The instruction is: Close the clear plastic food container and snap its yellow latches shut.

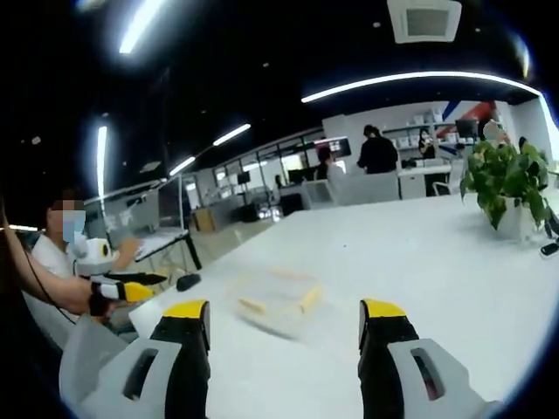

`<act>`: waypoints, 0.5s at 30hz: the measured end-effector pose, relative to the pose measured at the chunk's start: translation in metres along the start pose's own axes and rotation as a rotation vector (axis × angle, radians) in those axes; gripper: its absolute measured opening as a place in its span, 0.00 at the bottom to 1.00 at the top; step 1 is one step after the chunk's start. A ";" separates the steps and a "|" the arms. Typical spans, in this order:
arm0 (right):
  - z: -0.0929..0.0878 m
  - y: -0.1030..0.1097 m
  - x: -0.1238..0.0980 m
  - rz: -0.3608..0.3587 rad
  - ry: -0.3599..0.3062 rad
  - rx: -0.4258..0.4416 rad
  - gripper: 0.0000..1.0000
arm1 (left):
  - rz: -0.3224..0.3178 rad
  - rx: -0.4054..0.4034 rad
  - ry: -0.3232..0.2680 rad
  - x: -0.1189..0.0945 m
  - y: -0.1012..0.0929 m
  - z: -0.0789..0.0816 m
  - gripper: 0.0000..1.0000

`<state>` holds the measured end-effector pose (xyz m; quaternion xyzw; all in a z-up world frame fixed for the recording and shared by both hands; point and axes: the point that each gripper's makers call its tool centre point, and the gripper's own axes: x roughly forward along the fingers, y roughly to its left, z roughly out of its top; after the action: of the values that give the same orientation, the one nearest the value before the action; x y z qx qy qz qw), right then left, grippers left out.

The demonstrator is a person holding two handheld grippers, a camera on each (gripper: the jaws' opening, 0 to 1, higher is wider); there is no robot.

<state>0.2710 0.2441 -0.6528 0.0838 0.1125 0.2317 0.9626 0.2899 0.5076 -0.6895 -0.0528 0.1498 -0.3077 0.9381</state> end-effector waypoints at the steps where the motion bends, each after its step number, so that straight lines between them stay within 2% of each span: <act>1: 0.001 0.000 -0.002 -0.002 -0.005 0.001 0.69 | 0.006 0.011 -0.010 -0.002 -0.001 0.001 0.77; 5: 0.003 0.002 -0.008 -0.005 -0.013 -0.020 0.69 | 0.007 0.008 -0.014 -0.006 -0.006 -0.001 0.77; 15: -0.007 0.012 -0.020 0.019 0.016 -0.091 0.69 | 0.001 0.000 0.002 -0.013 -0.017 -0.016 0.78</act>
<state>0.2471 0.2458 -0.6539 0.0389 0.1088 0.2462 0.9623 0.2651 0.5019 -0.6984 -0.0527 0.1506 -0.3072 0.9382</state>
